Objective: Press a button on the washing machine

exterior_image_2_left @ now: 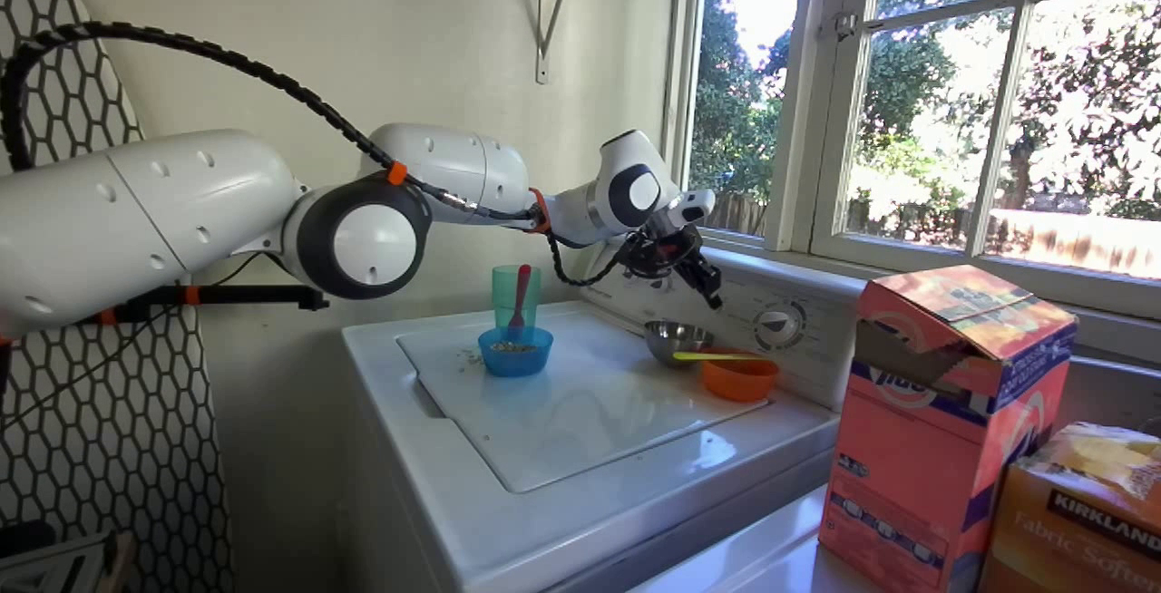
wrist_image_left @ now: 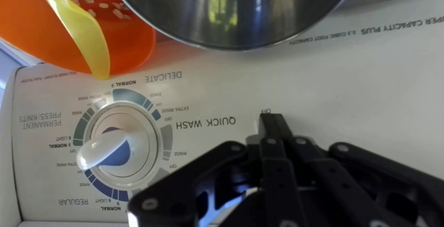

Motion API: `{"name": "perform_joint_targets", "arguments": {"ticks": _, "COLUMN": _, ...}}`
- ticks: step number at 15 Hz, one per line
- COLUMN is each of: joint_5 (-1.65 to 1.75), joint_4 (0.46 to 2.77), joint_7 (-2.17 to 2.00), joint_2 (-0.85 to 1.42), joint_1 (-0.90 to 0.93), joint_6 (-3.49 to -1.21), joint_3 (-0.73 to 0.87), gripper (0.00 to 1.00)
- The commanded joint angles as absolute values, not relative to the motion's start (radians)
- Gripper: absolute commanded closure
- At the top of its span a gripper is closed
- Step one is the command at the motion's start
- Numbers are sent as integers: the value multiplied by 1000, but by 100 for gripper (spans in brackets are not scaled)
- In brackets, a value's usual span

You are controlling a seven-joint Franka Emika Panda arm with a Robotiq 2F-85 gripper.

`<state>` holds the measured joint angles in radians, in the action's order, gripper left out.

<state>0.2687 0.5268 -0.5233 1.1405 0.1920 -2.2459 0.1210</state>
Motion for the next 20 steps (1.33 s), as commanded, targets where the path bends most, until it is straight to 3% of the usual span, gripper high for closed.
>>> {"name": "perform_joint_targets", "arguments": {"ticks": 1, "joint_5": 271, "joint_4": 519, "joint_7": -530, "joint_2": 1150, "joint_1": 192, "joint_6": -2260, "joint_3": 124, "gripper": 100}}
{"name": "perform_joint_targets", "arguments": {"ticks": 20, "joint_5": 260, "joint_4": 501, "joint_7": -553, "joint_2": 1161, "joint_1": 193, "joint_6": -2268, "joint_3": 123, "gripper": 100}}
